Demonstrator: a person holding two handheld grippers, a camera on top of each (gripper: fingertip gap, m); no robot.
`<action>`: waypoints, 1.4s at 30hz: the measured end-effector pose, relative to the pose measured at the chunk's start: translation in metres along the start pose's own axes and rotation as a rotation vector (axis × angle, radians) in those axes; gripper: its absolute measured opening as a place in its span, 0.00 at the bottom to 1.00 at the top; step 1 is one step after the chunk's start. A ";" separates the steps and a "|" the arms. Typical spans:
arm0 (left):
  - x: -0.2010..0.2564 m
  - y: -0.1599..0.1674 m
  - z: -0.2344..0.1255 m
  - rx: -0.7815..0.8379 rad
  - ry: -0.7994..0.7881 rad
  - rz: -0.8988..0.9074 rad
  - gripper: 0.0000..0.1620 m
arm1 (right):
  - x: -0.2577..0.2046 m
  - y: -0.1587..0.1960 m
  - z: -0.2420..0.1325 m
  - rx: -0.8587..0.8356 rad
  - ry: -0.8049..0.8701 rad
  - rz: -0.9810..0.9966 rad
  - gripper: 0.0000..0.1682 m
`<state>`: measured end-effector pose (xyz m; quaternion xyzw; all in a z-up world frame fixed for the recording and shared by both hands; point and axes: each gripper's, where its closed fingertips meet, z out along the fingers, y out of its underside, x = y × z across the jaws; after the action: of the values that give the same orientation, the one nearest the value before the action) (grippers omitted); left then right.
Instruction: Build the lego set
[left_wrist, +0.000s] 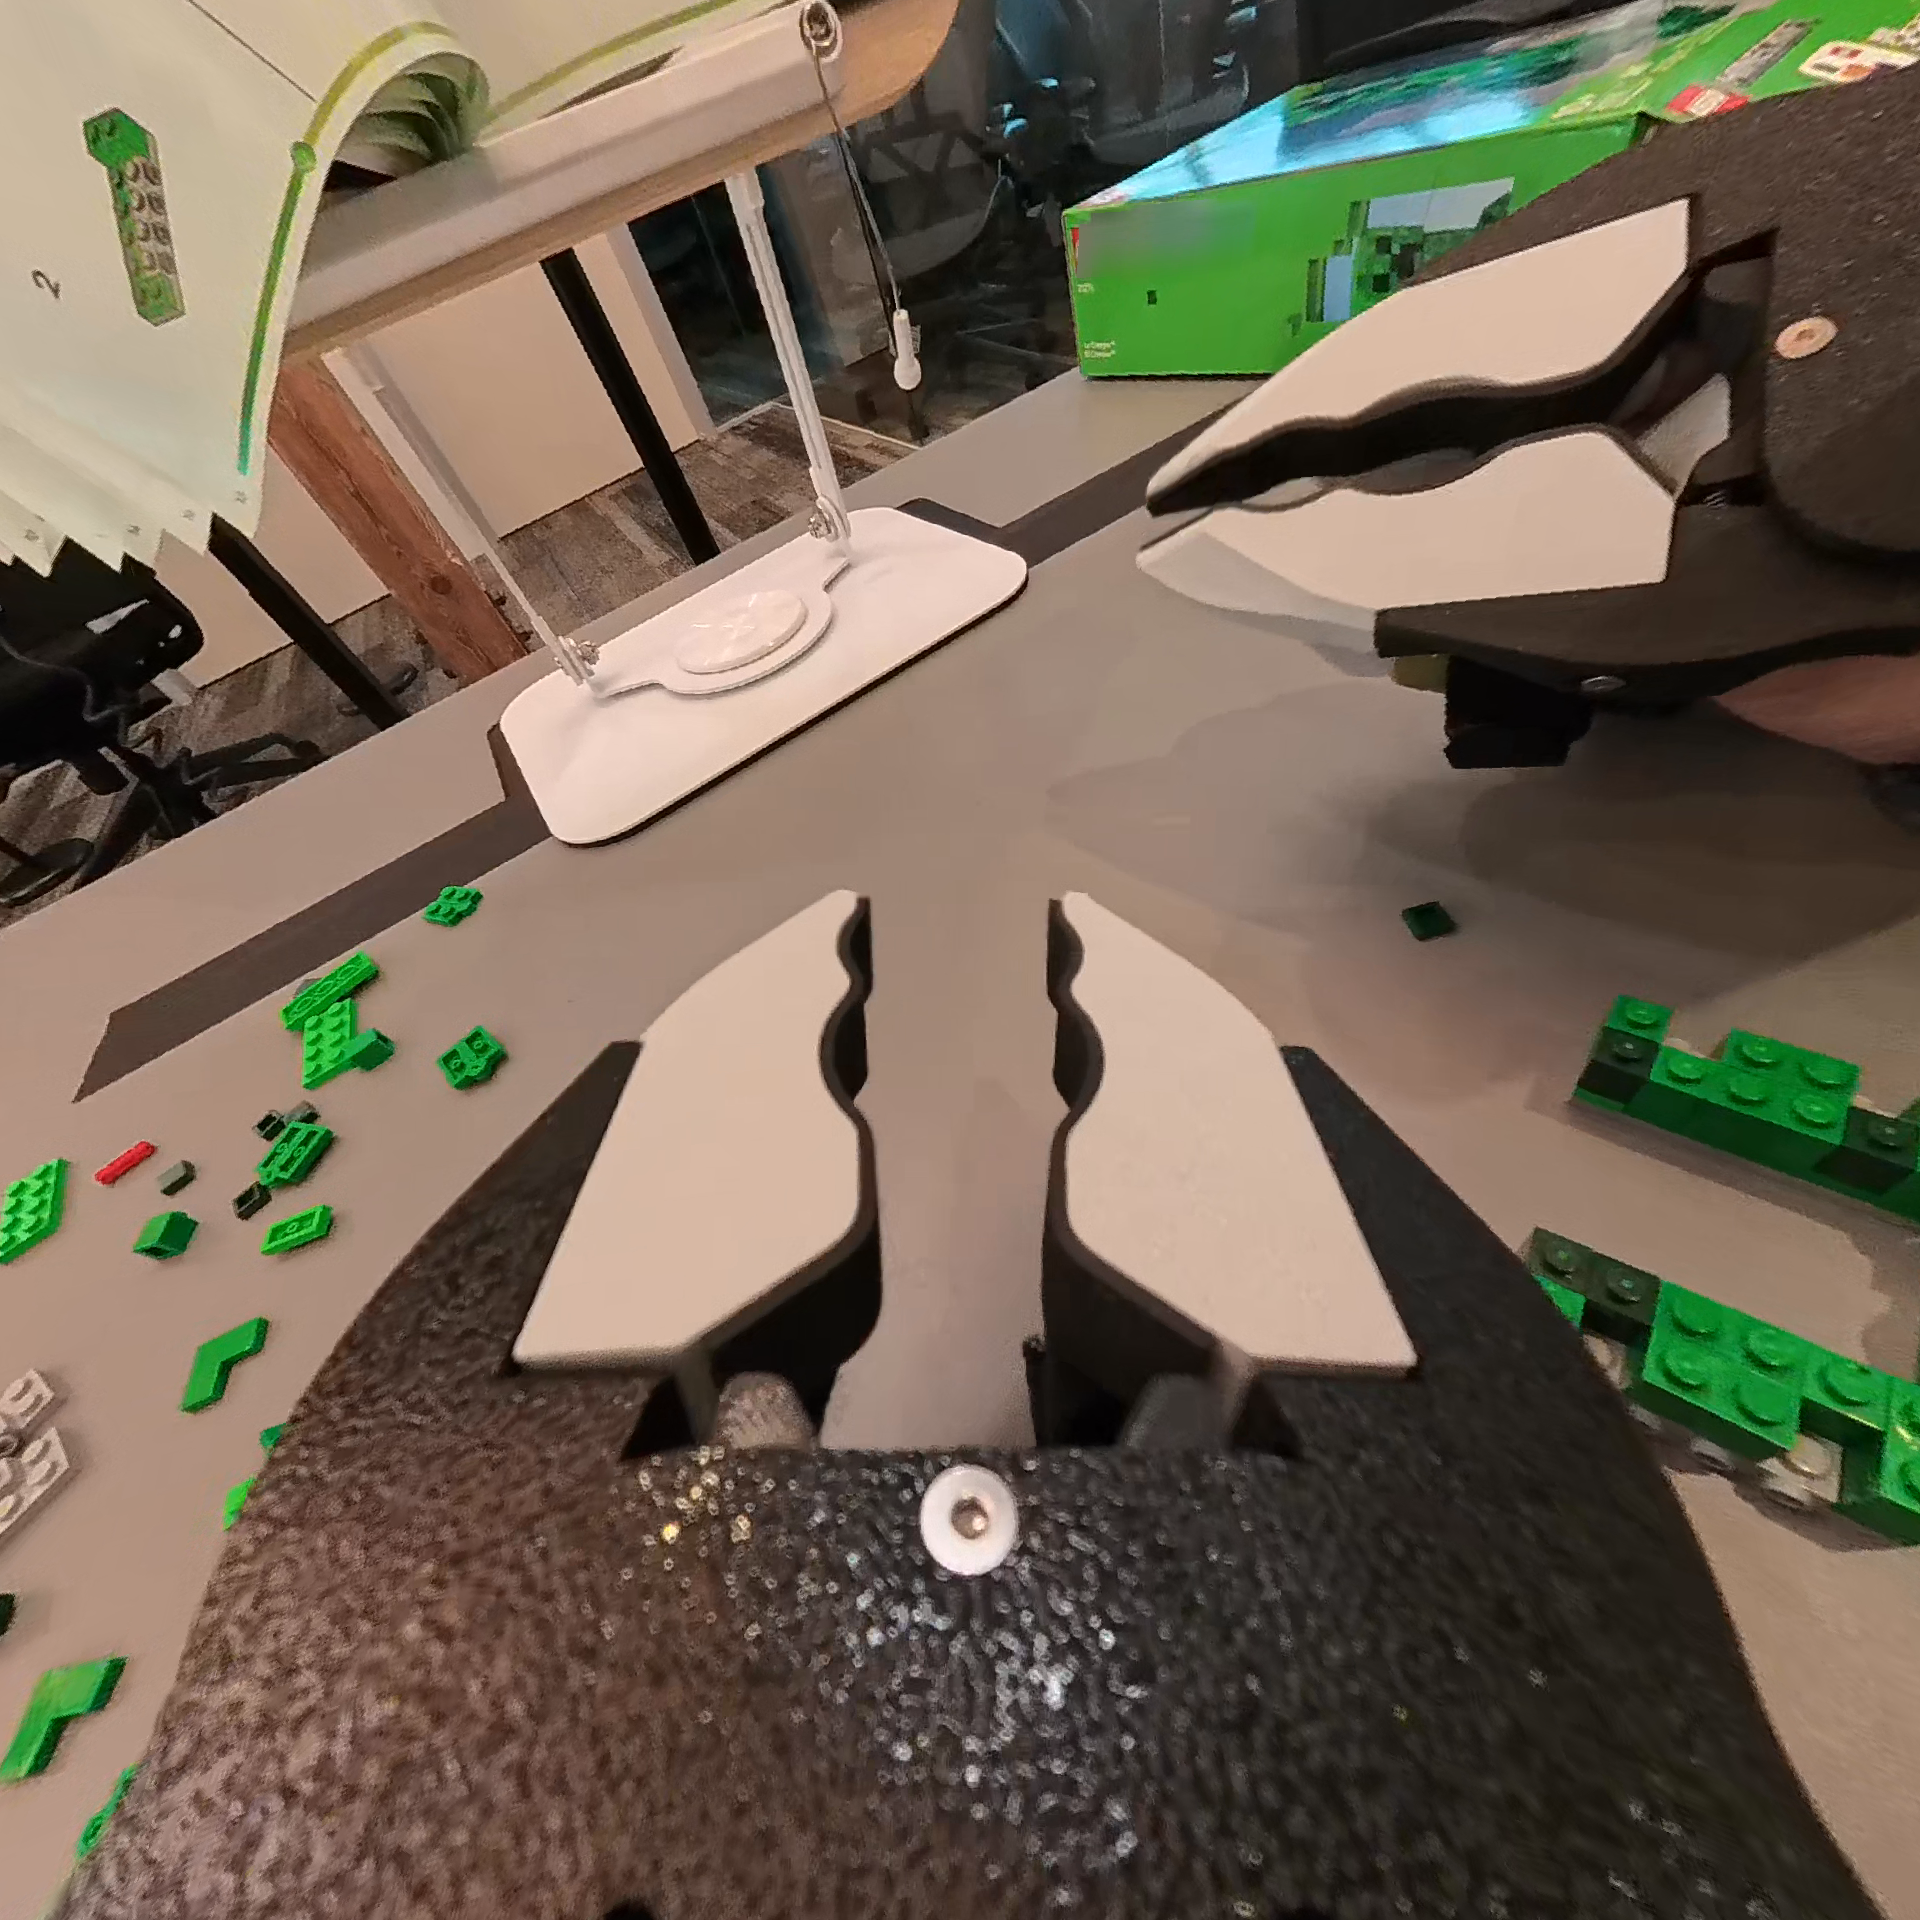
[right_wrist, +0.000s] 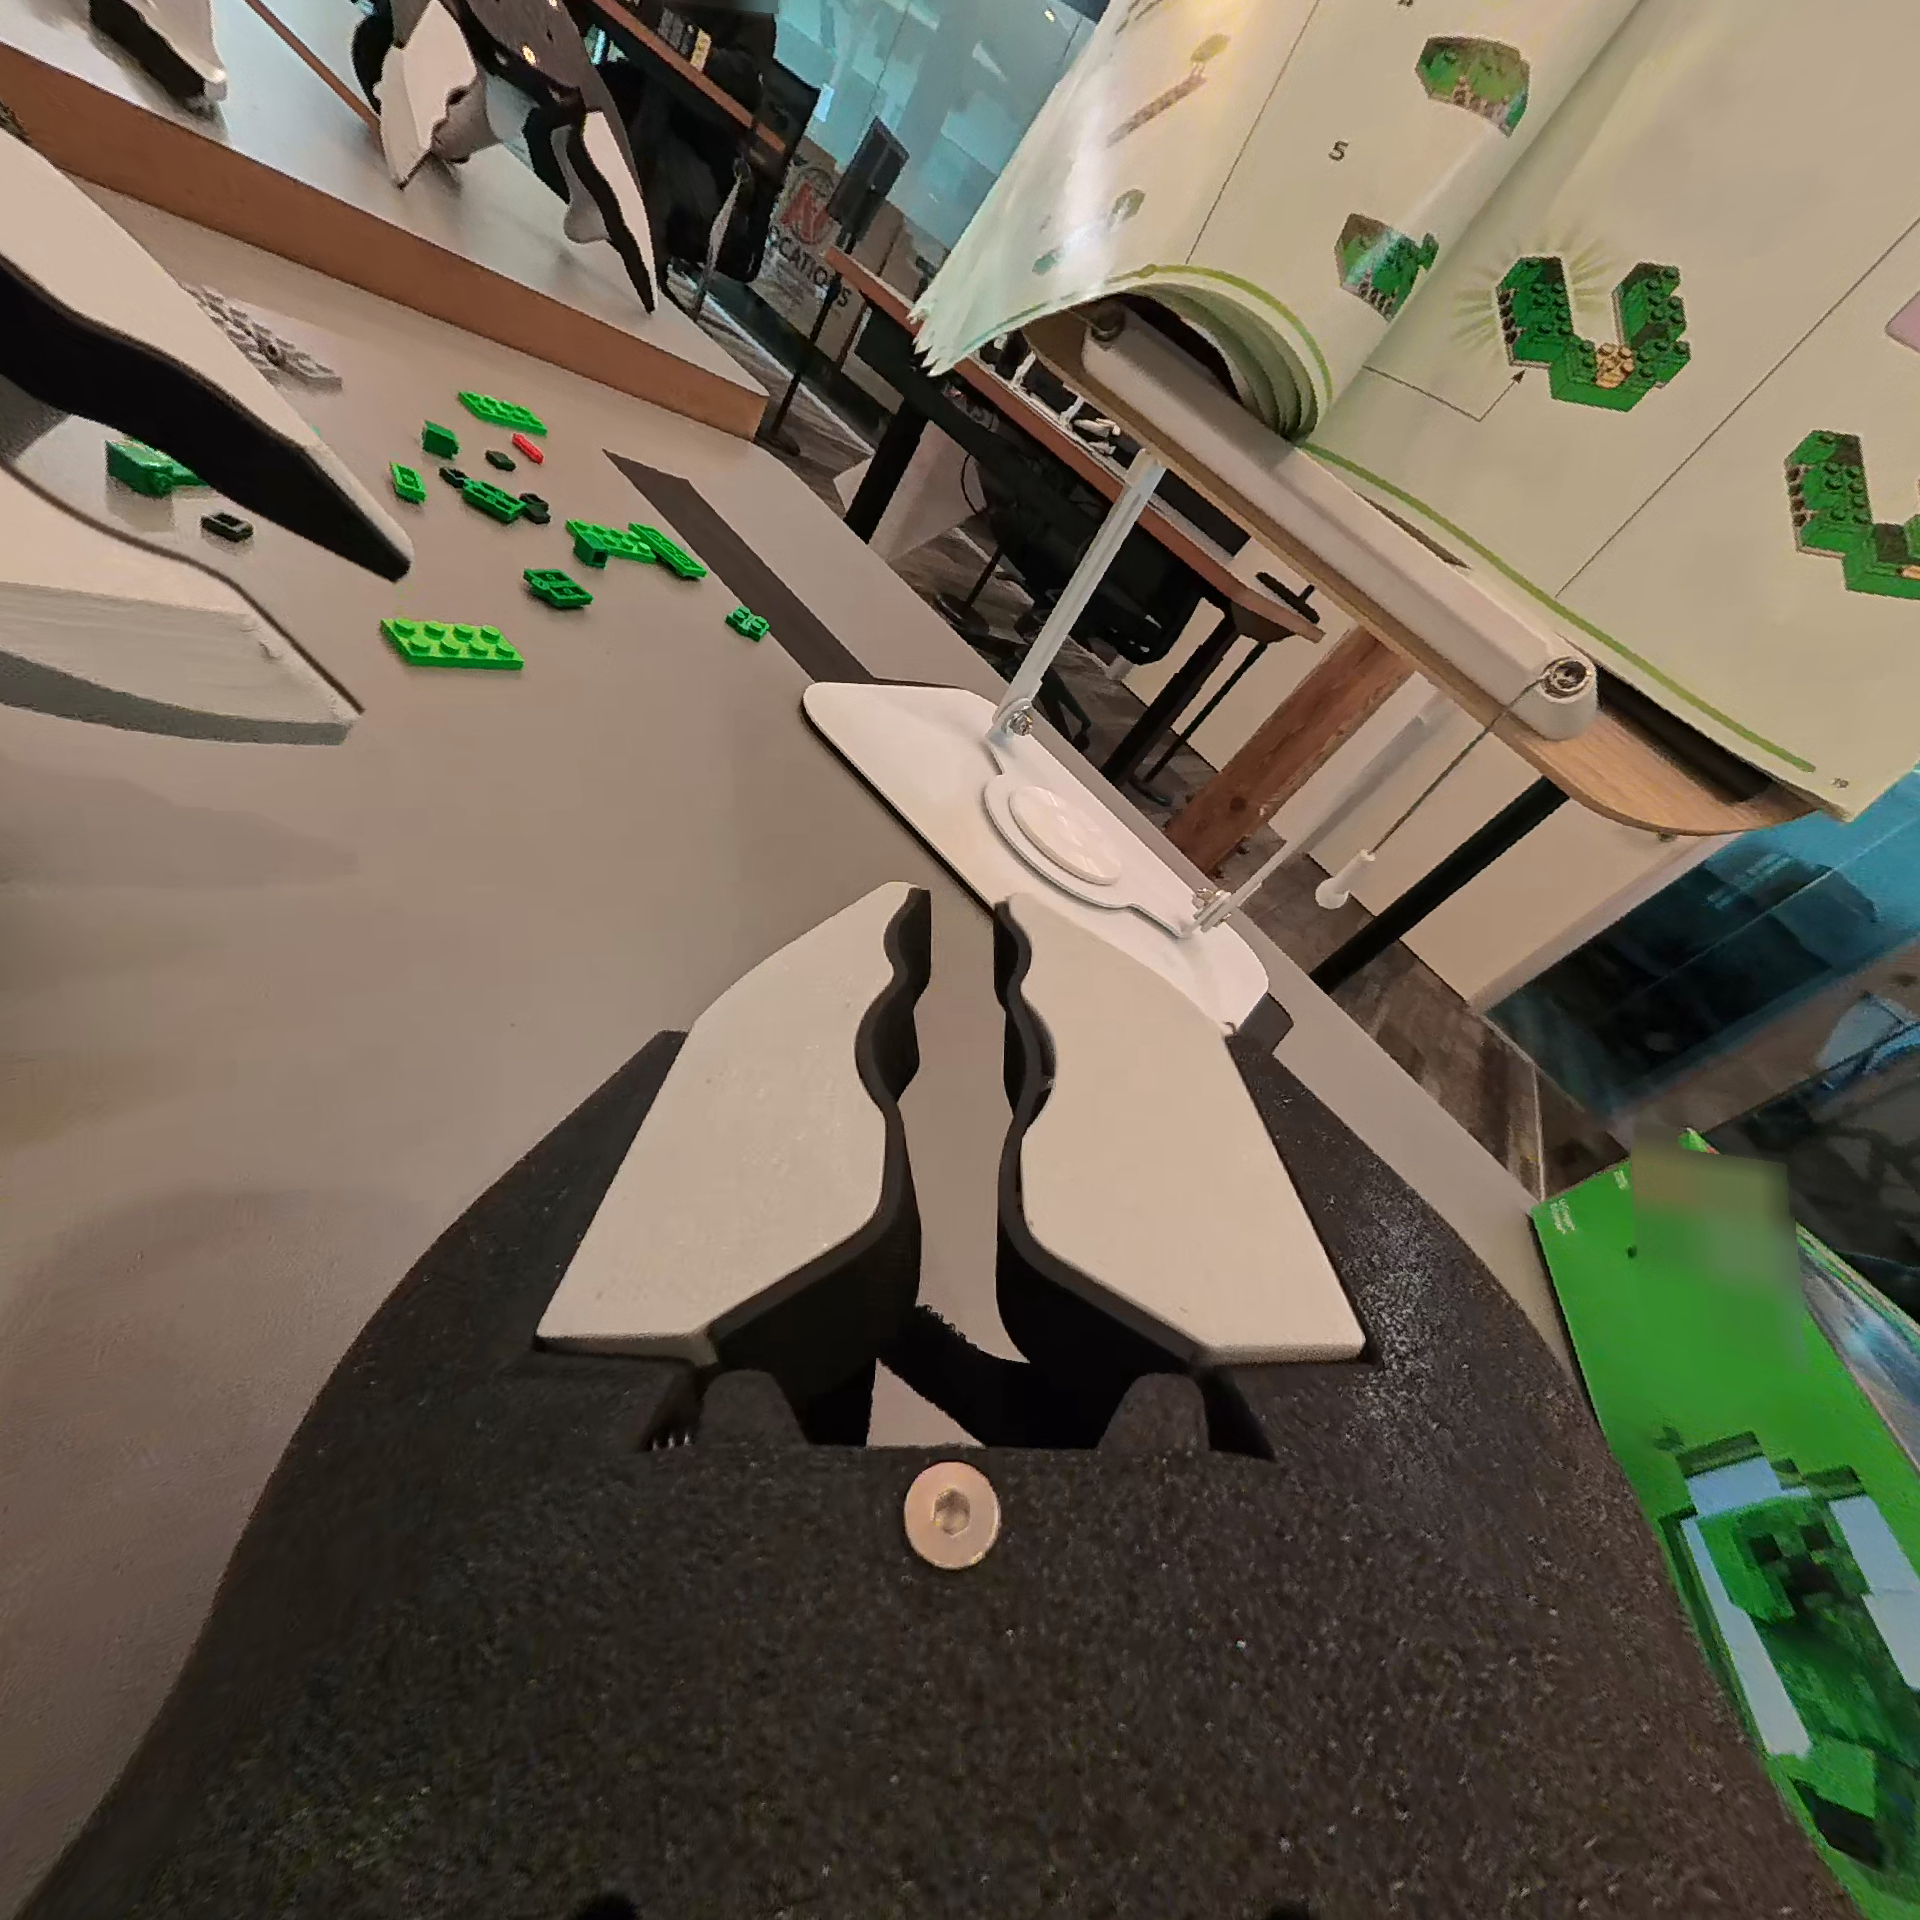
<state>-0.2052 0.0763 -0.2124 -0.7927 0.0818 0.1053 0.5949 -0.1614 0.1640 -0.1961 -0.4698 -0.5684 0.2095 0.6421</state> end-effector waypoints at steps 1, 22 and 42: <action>0.000 0.000 0.000 -0.002 0.000 0.003 0.20 | 0.000 0.000 0.000 -0.001 -0.001 0.000 0.07; -0.001 0.001 0.002 -0.010 -0.014 0.017 0.37 | 0.004 -0.002 -0.001 0.023 0.015 0.030 0.14; -0.021 -0.003 -0.001 0.030 -0.124 -0.048 0.59 | 0.057 -0.147 -0.051 0.027 0.131 0.108 0.16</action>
<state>-0.2251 0.0761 -0.2039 -0.7772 0.0272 0.1388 0.6132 -0.1376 0.1215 -0.0376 -0.5040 -0.4959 0.2203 0.6720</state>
